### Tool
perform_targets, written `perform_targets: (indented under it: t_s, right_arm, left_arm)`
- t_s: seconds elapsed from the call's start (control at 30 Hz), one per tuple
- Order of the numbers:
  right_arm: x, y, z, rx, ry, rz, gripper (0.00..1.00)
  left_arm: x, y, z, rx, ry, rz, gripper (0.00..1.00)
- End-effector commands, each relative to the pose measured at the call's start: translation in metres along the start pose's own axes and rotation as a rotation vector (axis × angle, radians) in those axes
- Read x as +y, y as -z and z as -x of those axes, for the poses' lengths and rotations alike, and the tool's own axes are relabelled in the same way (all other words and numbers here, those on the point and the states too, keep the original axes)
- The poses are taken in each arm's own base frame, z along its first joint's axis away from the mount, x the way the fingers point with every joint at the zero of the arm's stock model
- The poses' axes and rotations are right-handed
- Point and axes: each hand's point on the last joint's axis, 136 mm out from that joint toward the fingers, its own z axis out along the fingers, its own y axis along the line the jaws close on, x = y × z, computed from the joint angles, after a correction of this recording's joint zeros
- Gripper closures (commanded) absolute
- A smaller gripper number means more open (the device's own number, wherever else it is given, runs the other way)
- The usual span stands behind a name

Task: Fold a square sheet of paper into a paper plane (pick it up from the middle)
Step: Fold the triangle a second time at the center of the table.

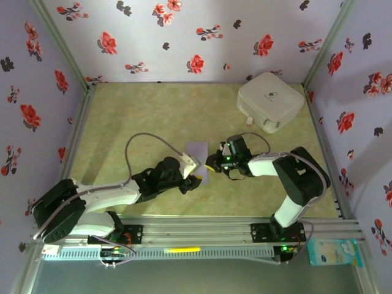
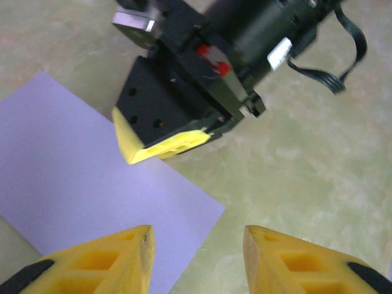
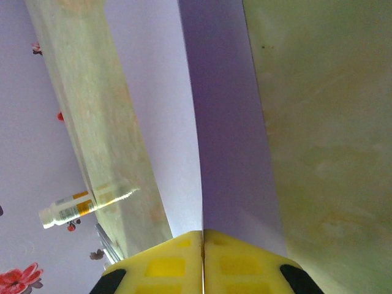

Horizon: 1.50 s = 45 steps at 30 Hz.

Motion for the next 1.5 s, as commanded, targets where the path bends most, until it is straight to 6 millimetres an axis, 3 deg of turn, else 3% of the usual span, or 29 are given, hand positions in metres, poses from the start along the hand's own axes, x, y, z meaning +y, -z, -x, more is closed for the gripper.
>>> perform_targets:
  t_s: [0.0,0.47,0.9,1.3,1.4,1.47]
  right_arm:
    - [0.008,0.003,0.003,-0.013,0.025,0.002,0.92]
    - [0.013,0.005,0.006,-0.017,0.027,-0.006,0.92]
    - [0.018,0.006,0.007,-0.018,0.031,-0.009,0.92]
    - [0.016,0.006,0.008,-0.02,0.029,-0.014,0.92]
    - [0.016,0.006,0.009,-0.023,0.029,-0.016,0.92]
    - [0.017,0.006,0.009,-0.025,0.03,-0.014,0.91]
  left_arm:
    - [0.003,-0.007,0.008,-0.036,-0.173,0.09,0.55]
    - [-0.005,-0.046,-0.007,0.044,-0.327,0.22,0.46]
    - [0.006,-0.061,-0.003,0.019,-0.365,0.321,0.5]
    - [0.007,-0.053,0.0,-0.015,-0.34,0.324,0.75]
    - [0.007,-0.052,-0.002,-0.013,-0.325,0.323,0.85]
    - [0.008,-0.053,-0.003,-0.003,-0.307,0.326,0.98]
